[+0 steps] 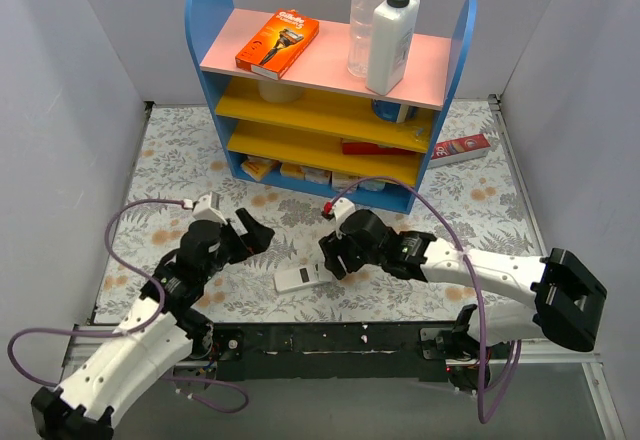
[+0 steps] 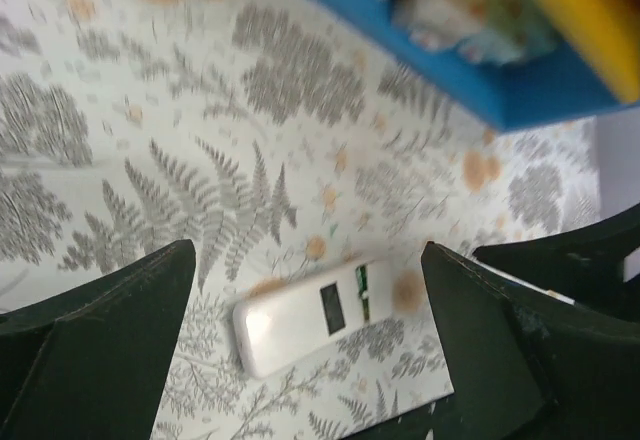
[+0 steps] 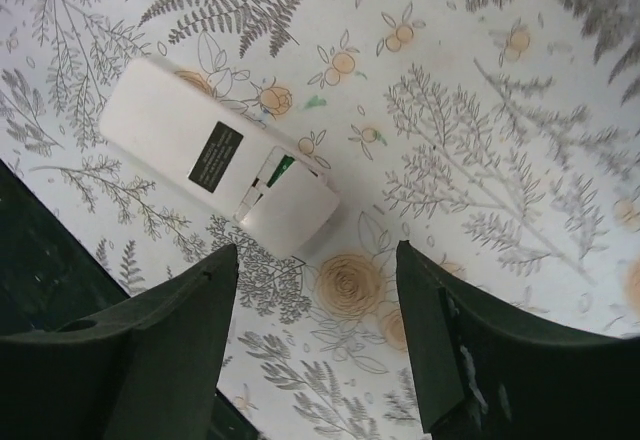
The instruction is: Load the batteries into the remote control
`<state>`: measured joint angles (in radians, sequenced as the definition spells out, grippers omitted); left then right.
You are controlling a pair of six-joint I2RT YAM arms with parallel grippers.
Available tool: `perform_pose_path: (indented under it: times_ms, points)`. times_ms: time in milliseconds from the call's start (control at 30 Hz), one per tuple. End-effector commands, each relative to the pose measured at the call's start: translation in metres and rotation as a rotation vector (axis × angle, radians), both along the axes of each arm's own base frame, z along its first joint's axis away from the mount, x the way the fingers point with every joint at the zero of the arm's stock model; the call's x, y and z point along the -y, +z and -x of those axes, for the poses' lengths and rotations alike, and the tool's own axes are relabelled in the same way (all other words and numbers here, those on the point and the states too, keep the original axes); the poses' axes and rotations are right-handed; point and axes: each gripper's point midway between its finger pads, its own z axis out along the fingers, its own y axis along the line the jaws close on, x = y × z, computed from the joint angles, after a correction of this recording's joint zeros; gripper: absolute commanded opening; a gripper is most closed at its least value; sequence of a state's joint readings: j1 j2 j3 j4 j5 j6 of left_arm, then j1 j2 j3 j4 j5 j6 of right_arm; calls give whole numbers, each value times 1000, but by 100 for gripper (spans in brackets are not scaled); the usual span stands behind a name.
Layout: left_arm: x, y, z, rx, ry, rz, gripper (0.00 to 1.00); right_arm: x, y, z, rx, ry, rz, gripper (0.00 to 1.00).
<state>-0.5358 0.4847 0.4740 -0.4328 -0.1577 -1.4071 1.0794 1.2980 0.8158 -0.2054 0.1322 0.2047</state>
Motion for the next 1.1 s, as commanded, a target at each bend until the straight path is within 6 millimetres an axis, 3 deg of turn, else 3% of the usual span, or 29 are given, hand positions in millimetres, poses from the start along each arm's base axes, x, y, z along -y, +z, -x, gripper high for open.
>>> perform_pose_path:
  times_ms: [0,67,100,200,333,800,1067]
  points:
    - [30,-49,15,-248,-104,49,98,-11,3,-3,-145,-296,-282,70]
    - [36,-64,19,-323,-128,44,98,-13,6,-6,-157,-344,-355,69]
    - [42,-76,23,-377,-156,41,98,-8,-4,-4,-183,-384,-364,69]
    - [49,-96,31,-465,-187,33,96,-6,-9,-7,-191,-427,-404,68]
    - [55,-112,44,-522,-207,11,89,-9,-17,-3,-236,-445,-443,65]
    - [60,-128,57,-570,-227,-32,65,-9,-47,-4,-269,-484,-390,61]
    - [61,-136,61,-598,-242,-65,61,-12,-59,0,-296,-472,-355,56]
